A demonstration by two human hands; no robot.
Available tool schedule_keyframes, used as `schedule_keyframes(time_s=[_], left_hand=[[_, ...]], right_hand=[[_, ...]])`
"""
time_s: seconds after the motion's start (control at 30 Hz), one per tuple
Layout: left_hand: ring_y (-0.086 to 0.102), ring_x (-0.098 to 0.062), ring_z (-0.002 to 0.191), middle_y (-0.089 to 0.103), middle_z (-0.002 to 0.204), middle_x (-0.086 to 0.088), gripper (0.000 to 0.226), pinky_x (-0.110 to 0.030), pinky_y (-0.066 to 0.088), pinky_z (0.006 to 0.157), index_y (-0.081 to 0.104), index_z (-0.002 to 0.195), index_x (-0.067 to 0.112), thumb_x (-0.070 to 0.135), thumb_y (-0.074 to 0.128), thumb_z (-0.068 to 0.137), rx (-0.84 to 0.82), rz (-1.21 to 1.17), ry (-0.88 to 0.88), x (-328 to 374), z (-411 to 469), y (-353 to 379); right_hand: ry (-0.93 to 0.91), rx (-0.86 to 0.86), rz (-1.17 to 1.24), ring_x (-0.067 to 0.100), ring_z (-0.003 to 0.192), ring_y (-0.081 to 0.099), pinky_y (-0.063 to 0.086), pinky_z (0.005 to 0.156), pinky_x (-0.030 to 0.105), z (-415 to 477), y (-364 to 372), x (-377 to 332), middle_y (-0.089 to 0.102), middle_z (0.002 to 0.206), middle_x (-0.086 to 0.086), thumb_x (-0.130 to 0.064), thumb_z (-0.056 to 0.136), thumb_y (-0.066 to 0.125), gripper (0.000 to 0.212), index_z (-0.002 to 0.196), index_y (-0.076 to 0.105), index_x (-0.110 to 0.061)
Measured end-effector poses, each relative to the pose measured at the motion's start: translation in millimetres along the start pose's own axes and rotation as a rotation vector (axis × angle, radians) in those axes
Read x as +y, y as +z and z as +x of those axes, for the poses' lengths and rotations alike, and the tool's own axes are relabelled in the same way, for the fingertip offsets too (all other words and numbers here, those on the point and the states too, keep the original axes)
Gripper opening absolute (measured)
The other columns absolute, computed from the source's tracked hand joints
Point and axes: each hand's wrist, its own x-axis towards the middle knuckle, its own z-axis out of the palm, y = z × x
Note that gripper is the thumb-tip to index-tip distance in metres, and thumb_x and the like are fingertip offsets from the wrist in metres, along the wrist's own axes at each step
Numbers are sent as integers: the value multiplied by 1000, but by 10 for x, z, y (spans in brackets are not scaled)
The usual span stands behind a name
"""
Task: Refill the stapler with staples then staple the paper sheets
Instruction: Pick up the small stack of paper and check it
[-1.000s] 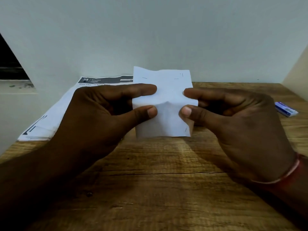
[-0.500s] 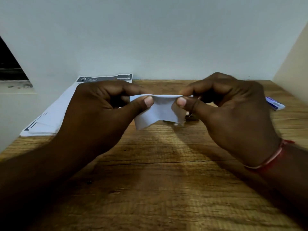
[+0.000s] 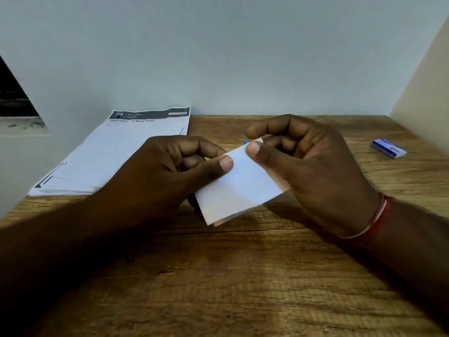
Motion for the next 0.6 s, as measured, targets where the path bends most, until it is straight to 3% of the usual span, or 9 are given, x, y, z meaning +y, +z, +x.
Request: schedule_keyframes(time_s=[0.07,0.17,0.23,0.3,0.4,0.5,0.6], left_hand=[[86,-30,78,90,88,-8,26,-33,68,65,89,103,34,52,81,86,17,-65,-18,-18,16,-8],[80,-28,67,86,81,-13,29,-31,68,57,91,113,37,45,87,85,-11,-205,-27,-31,30,-20],[78,-23,61,82,72,-8,36,-30,65,58,88,127,36,38,87,91,-86,-264,-23,-48,22,-38],[78,-19,64,84,81,-4,39,-29,66,62,86,132,34,33,86,93,-159,-291,-18,-55,8,-46],[81,-8,73,90,99,0,34,-18,63,64,91,122,34,29,87,89,-222,-245,-19,-43,-6,-37],[77,9,70,87,85,16,37,-5,55,62,90,122,39,27,90,87,-275,-119,-9,-40,-38,-20],[82,0,74,90,93,8,40,-13,62,66,90,122,40,32,92,83,-264,-147,-40,-41,-38,-17]], right_hand=[[22,6,23,20,74,74,57,63,27,4,13,11,79,89,24,-16,99,84,15,113,81,-18],[82,43,74,26,78,72,58,67,31,19,22,24,77,96,34,-13,98,83,16,113,81,-16],[119,51,89,26,80,76,59,68,35,21,17,32,81,95,30,-13,99,82,17,115,80,-14],[137,46,95,24,76,78,61,64,33,20,9,27,83,94,25,-13,99,82,18,117,79,-15],[129,8,86,19,63,73,57,51,28,18,-1,30,81,93,29,-14,99,82,21,120,79,-16],[89,-45,33,24,64,74,58,54,31,0,15,42,81,91,28,-19,101,80,20,121,79,-16],[0,68,-44,17,63,68,53,53,33,49,-42,50,83,91,14,-27,107,74,17,113,81,-14]])
